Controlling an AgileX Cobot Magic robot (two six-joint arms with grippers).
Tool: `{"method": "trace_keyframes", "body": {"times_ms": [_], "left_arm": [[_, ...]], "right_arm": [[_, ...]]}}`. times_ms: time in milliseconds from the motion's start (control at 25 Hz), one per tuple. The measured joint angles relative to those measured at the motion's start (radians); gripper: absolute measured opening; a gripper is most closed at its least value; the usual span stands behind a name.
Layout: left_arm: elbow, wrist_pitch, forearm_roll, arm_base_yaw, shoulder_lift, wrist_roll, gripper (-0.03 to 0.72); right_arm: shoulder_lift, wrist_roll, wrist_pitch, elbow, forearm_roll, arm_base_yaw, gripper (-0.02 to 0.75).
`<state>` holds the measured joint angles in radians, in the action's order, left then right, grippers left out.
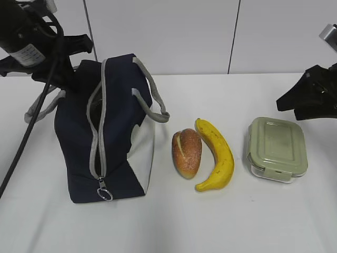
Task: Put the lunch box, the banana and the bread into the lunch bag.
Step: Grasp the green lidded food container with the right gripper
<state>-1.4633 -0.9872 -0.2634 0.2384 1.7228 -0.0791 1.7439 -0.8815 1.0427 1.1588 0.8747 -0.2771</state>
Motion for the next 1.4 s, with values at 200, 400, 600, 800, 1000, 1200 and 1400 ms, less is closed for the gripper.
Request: {"method": "trace_keyframes", "body": {"times_ms": [200, 400, 600, 800, 1000, 1200, 1400], "left_arm": [[0.0, -0.014, 0.013, 0.0, -0.026, 0.0, 0.001], [0.0, -0.023, 0.044, 0.0, -0.057, 0.004, 0.001], [0.0, -0.035, 0.051, 0.0, -0.06, 0.004, 0.001], [0.0, -0.036, 0.052, 0.0, -0.06, 0.004, 0.001], [0.0, -0.036, 0.052, 0.0, -0.06, 0.004, 0.001], [0.0, -0.036, 0.052, 0.0, -0.06, 0.004, 0.001], [0.0, -0.036, 0.052, 0.0, -0.06, 0.004, 0.001]], "right_arm": [[0.0, 0.092, -0.039, 0.0, -0.095, 0.0, 0.51], [0.0, 0.19, -0.038, 0.0, -0.176, -0.002, 0.515], [0.0, 0.275, -0.033, 0.0, -0.238, -0.016, 0.517], [0.002, 0.324, -0.031, 0.0, -0.254, -0.072, 0.522], [0.066, 0.337, -0.009, 0.002, -0.248, -0.097, 0.533], [0.166, 0.244, 0.041, 0.002, -0.128, -0.099, 0.534], [0.209, 0.217, 0.052, 0.003, -0.086, -0.118, 0.618]]}}
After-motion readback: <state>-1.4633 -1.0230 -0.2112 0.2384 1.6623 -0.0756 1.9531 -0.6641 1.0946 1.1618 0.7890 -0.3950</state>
